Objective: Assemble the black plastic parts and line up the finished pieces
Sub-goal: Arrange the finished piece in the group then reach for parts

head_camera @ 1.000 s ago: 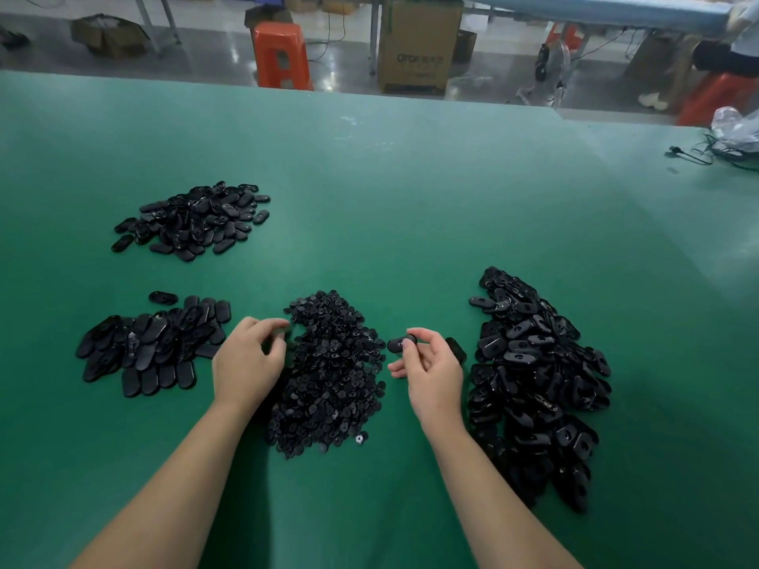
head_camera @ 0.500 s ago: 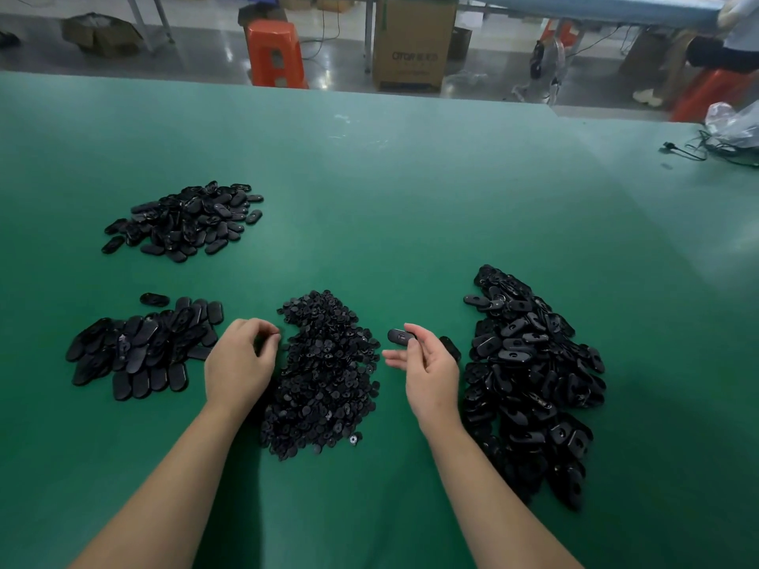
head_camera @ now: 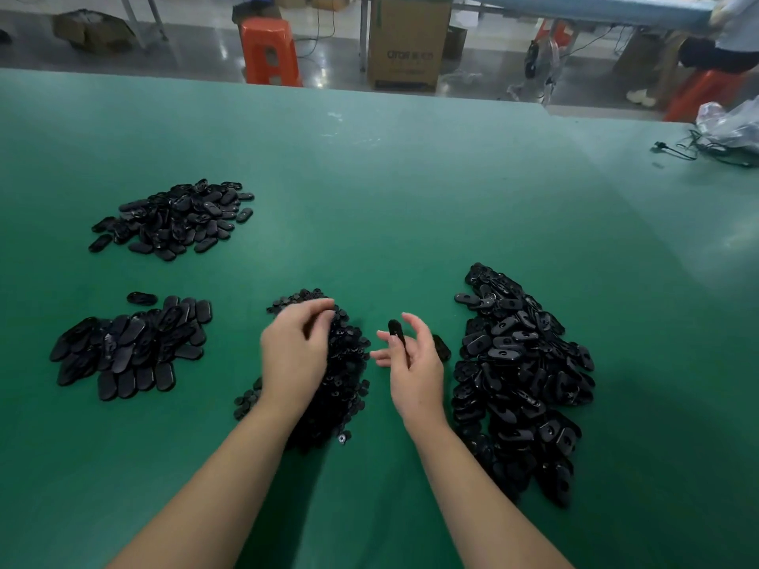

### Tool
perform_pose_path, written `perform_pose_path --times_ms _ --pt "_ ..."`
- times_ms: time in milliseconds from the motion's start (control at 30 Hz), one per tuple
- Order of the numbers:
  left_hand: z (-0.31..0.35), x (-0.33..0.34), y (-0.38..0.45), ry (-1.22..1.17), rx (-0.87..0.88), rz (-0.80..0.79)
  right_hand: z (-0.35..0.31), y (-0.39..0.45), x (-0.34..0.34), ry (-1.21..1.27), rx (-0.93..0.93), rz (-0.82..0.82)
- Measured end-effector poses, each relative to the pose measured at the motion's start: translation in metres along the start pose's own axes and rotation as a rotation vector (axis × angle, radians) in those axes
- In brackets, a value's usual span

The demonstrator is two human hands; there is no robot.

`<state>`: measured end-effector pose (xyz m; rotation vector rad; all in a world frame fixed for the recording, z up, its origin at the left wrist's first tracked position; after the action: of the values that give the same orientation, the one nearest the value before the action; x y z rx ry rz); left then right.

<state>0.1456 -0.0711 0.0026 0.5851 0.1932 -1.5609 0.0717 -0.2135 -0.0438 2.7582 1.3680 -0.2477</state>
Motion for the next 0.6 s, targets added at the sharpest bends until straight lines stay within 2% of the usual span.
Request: perform_pose_path --times_ms 133,233,367,600 --pt "0.017 0.03 -0.007 -0.314 -0.251 -0.183 0.001 0.0 0.0 0.031 0.032 0.033" --pt "0.021 0.04 -0.012 -0.439 -0.358 -0.239 0.0 -0.001 -0.002 0.014 0.003 0.078" --pt "0.022 0.045 -0.016 -0.449 -0.447 -0.266 0.003 0.003 -0.003 -0.043 -0.012 0.127" --pt "0.025 0.05 -0.021 -0.464 -0.486 -0.289 0.004 0.001 -0.003 0.097 0.058 0.089"
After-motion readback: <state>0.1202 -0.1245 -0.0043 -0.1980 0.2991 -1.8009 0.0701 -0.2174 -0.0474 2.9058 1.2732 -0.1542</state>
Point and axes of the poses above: each hand's wrist, its own y-axis towards the middle knuckle, its own x-axis out of the palm, z = x × y, the point moved 1 cm from there along y, towards the middle knuckle
